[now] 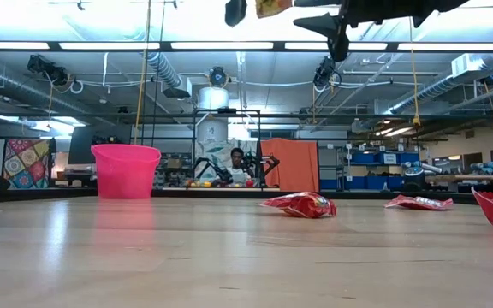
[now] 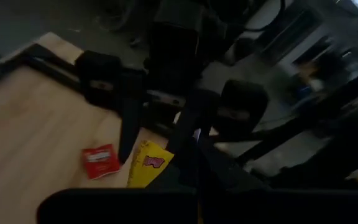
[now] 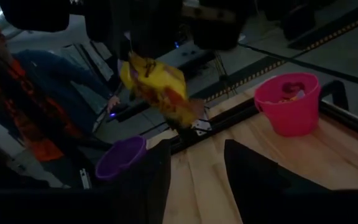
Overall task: Sort candy by brand, put in halloween buckets
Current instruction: Put the yellow candy into the pink bucket
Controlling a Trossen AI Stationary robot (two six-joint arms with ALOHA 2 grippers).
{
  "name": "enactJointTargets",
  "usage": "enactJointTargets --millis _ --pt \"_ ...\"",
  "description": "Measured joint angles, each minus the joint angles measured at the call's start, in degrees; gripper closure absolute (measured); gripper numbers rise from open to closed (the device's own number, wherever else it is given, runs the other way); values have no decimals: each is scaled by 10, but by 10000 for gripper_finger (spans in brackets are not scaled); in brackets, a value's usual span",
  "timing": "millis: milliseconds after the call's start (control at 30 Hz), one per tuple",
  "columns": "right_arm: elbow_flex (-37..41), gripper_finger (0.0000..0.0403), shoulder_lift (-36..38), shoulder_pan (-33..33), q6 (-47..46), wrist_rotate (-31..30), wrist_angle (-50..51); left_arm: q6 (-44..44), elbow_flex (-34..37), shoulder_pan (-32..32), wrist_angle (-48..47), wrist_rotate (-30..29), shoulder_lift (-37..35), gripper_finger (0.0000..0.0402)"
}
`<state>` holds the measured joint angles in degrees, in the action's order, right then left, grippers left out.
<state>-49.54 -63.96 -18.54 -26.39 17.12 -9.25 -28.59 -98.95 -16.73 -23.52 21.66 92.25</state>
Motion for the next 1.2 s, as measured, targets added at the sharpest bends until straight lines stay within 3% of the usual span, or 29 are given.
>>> enactJointTargets --millis 167,333,500,633,833,967,1100,1200 --pt "0 239 0 -23 6 10 4 45 -59 6 -152 -63 1 401" --pt "0 239 0 -45 10 26 17 65 -100 39 -367 -152 0 401" --pt "0 240 0 -62 11 55 28 -3 -103 99 -554 -241 -10 401" --pt "0 240 0 -74 21 81 28 -102 -103 164 -651 -267 -17 401" --pt "0 240 0 -86 28 110 30 -305 -74 282 -666 -298 -50 401" --pt "0 240 0 -91 37 135 30 -428 -8 341 -667 -328 -74 401" --pt "0 240 0 -95 37 156 32 -469 44 350 -665 -360 -100 401" --pt "0 240 0 -97 37 160 32 -450 79 304 -665 -379 -132 401"
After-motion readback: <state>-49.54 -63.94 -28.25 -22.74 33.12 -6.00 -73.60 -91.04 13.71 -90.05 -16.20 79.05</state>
